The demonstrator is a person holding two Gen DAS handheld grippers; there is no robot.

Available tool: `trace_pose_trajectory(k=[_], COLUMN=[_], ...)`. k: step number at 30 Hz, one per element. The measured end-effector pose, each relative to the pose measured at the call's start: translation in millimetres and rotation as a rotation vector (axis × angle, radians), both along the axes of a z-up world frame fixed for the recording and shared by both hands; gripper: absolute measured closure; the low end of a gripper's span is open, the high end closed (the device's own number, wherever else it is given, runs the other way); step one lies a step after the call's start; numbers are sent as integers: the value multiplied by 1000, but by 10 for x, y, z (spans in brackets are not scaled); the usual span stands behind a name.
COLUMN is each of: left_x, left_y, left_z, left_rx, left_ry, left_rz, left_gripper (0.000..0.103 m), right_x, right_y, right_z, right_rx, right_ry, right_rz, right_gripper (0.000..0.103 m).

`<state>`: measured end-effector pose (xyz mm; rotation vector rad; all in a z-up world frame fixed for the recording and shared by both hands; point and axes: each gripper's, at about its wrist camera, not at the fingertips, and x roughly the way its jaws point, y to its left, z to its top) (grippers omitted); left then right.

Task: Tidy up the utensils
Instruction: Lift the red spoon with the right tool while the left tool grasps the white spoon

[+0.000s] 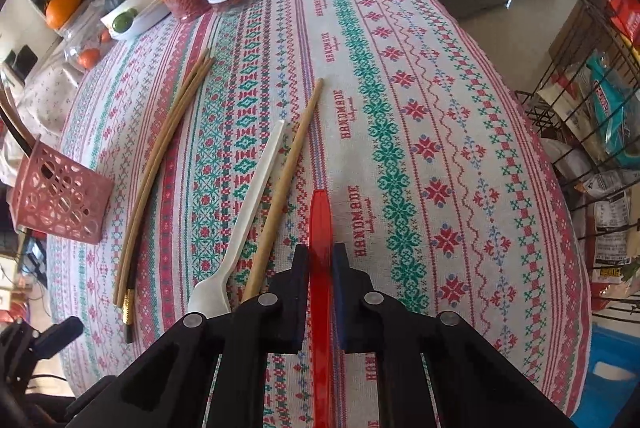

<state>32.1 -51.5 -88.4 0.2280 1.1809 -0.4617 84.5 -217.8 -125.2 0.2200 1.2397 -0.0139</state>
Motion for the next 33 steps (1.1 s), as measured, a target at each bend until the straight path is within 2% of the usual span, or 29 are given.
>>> trace_pose_trajectory(k=[4,9,14,20,27,30,33], left_x=[153,627,1005,1244,1352,1413,1416], left_y=[-287,-627,-842,-907,-1015,-1085,-1151], left_z=[-10,-114,-260,-409,-409,-434,-460], left_rx=[2,-11,21,31,0,8,22], left_ry=[-2,29,50,91,120,122,119], left_rz=[-28,-6,36,72,72,67,51], left_gripper=[69,83,89,89,88,79,79], right_x=[-121,-232,-208,-161,-149,-151,-151], right_y=[-220,-410,-545,-630,-654,-651,-651], right_z=[191,321,355,355,353,365,361], right_rx=[56,113,158,176,188,194,198], right_ry=[-57,-95,-114,-116,-118,-120,-116], right_rz=[-25,-44,-63,-60,-60,-58,-60], right_gripper=[92,92,92,92,92,92,92])
